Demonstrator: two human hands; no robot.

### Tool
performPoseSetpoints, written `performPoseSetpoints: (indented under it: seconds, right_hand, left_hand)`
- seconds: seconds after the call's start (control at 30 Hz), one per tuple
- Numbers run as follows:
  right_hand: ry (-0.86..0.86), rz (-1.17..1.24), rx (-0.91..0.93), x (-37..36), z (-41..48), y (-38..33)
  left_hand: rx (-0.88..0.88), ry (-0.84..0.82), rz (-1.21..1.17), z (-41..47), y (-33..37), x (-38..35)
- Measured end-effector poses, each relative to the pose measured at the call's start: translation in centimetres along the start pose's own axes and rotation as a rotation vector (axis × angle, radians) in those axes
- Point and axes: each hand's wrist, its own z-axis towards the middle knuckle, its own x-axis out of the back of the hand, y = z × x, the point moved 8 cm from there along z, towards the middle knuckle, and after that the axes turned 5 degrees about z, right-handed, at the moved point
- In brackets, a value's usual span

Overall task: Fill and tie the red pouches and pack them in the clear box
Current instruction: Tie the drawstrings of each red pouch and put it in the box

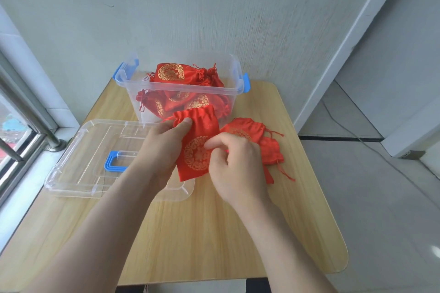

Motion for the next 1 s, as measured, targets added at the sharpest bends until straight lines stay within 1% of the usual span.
performPoseSetpoints:
  seconds: [0.03, 0.1, 0.17, 0.23, 0.33, 0.47, 0.53, 0.6, 0.7, 0.8, 0.87, 1.0]
  right_hand:
    - [0.057, 0.04, -0.073, 0.5, 0.1, 0.5]
    - [0.121, 0.163, -0.285, 1.0, 0.3, 2.1]
    - [0.095, 0.325, -0.47, 0.6, 0.3, 3.4]
    - [0.022, 0.466, -0.555, -0.2, 0.3, 3.6]
    - [0.001, 0.574, -0.525, -0.6, 0.8, 2.7]
    - [0.081, 0.561, -0.347, 0.0, 1.3, 1.7]
    - [0.104, 0.561, -0.278, 0.2, 1.5, 1.6]
    - [0.109, 0.606, -0.289, -0.1, 1.7, 1.9]
    - [0.124, 0.764, -0.381, -0.6, 1.8, 3.0]
    - [0.139, 0.811, -0.386, -0.4, 2.1, 3.0]
    - [0.164, 0.791, -0.354, 0.1, 2.2, 2.7]
    - [0.178, 0.761, -0.315, 0.8, 2.2, 2.4]
  left_hand:
    - [0.0, -0.002, 0.015, 0.0, 0.0, -0.1]
    - [-0.021, 0.011, 0.049, 0.1, 0.2, 0.0]
    - [-0.068, 0.017, 0.072, 0.0, 0.6, -0.1]
    - [-0.121, -0.007, 0.13, -0.2, 1.0, -0.3]
    - [-0.213, -0.002, 0.214, -0.7, 1.6, -0.8]
    - [-0.364, 0.115, 0.33, -1.1, 2.6, -0.3]
    - [-0.405, 0.123, 0.35, -1.2, 3.0, -0.2]
    - [-0.465, 0.107, 0.372, -1.5, 3.6, -0.5]
    - [-0.551, 0.099, 0.416, -2.2, 4.3, -0.9]
    - [-0.553, 0.108, 0.392, -2.2, 4.3, -0.7]
    - [-0.528, 0.124, 0.347, -2.0, 4.2, -0.3]
    - [-0.523, 0.229, 0.311, -2.0, 4.5, 0.6]
